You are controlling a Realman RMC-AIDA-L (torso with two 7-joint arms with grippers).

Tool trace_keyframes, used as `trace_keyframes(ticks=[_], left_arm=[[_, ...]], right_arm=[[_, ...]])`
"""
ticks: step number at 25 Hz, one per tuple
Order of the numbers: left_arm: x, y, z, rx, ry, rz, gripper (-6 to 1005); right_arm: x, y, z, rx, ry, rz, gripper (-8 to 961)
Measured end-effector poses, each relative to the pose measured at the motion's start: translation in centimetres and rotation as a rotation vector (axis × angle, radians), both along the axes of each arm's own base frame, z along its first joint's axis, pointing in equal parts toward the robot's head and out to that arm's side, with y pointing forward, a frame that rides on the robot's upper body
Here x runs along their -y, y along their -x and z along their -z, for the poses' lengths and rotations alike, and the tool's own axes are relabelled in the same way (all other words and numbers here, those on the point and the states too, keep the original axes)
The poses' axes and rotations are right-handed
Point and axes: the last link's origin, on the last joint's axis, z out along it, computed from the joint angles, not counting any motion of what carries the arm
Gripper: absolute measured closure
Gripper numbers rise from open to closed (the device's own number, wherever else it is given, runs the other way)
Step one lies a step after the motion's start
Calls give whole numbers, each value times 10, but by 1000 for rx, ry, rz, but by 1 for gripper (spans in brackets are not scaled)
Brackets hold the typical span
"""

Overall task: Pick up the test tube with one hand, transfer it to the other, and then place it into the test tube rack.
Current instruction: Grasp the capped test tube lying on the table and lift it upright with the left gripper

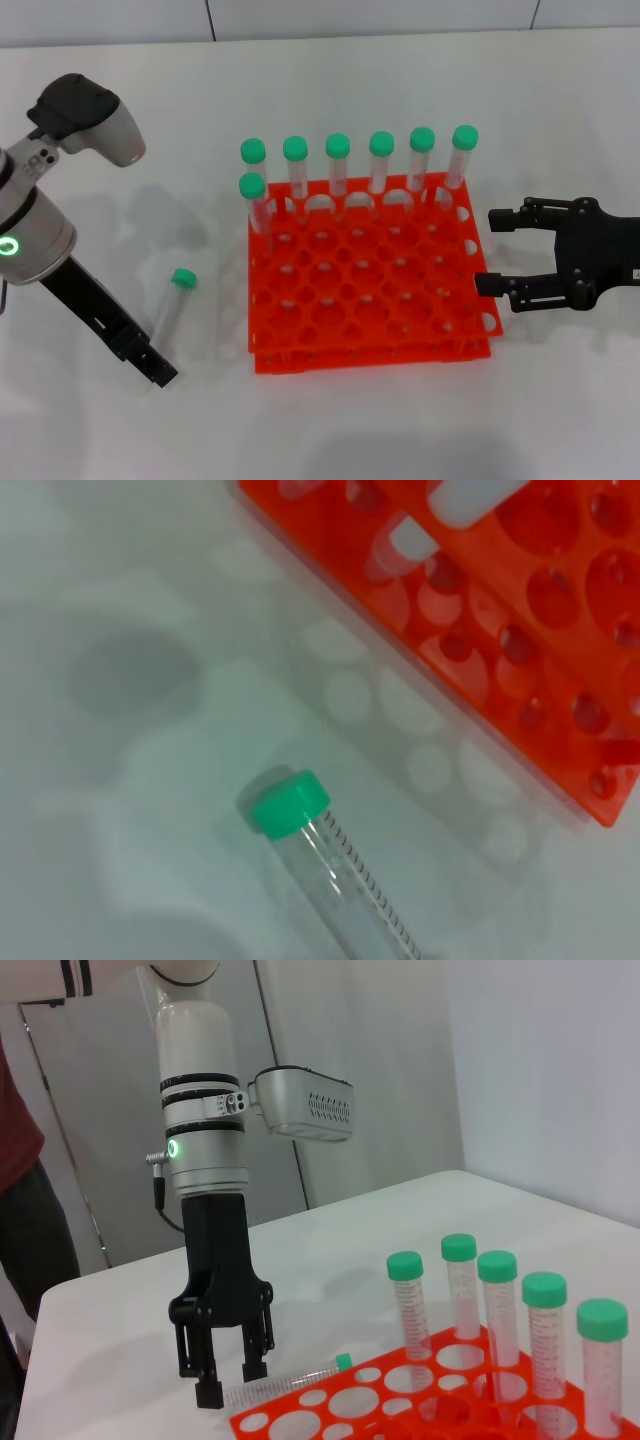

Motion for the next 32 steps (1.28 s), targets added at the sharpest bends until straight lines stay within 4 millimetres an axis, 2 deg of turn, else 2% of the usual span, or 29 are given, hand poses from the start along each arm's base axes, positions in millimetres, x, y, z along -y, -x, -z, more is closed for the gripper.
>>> trace_keyframes(ticks=[3,17,32], left_arm=[[0,0,-1,-1,0,1,368],[-4,1,-1,-5,-23,11,529],[-3,2,1,-9,-17,7,552]], right_arm=[[0,0,0,0,-1,0,145],[-1,0,0,2,-4,1,149],[0,-2,2,-7,-8,-5,153]])
